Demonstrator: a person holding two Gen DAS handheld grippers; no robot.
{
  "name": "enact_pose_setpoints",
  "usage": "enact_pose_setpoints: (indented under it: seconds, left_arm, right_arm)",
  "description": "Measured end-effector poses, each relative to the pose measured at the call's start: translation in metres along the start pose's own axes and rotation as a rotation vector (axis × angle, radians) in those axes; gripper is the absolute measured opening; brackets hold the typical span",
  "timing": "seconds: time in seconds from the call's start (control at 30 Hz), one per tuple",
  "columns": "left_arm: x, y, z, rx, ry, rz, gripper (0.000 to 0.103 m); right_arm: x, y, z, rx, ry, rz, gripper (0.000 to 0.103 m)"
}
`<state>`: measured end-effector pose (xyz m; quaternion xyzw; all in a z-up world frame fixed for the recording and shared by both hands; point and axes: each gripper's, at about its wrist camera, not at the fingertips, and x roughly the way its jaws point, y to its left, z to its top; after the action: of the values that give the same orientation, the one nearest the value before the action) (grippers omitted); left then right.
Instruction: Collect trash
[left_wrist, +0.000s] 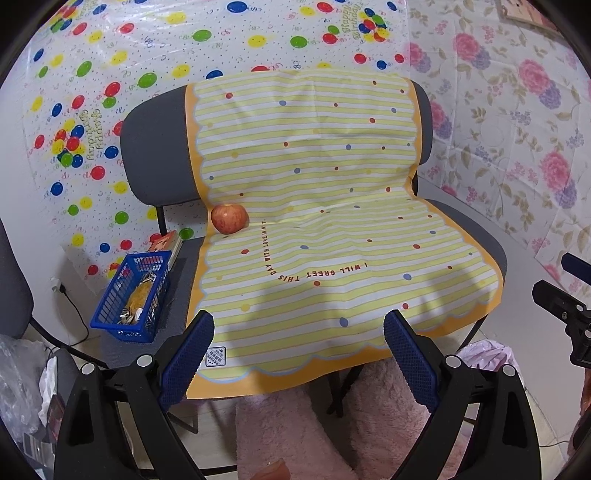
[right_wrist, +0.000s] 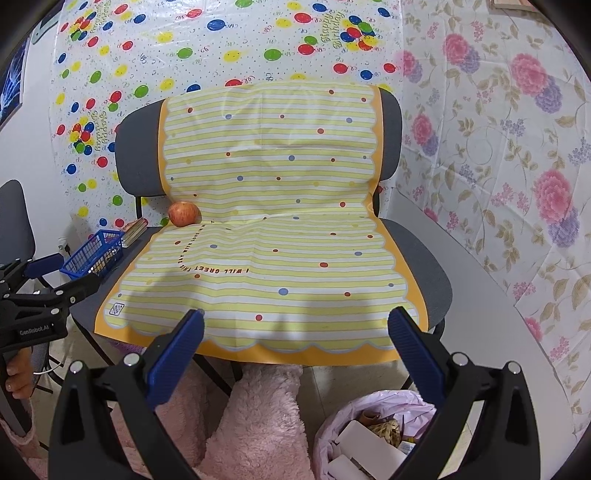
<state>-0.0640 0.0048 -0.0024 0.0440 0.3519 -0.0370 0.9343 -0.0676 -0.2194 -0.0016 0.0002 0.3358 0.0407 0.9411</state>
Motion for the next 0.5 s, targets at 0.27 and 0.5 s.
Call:
enact_pose_setpoints:
  seconds: [0.27, 0.5]
  left_arm:
    - [0.0009, 0.0015, 0.0003, 0.001, -0.002, -0.001, 0.092]
    - [0.0013, 0.0021, 0.0005, 0.001, -0.001, -0.002, 0.092]
  right_arm:
    - [0.0004, -0.0025, -0.0004, 0.001, 0.002, 0.003, 0.097]
    - [0.0006, -0.0025, -0.0005, 0.001, 0.002, 0.003, 0.097]
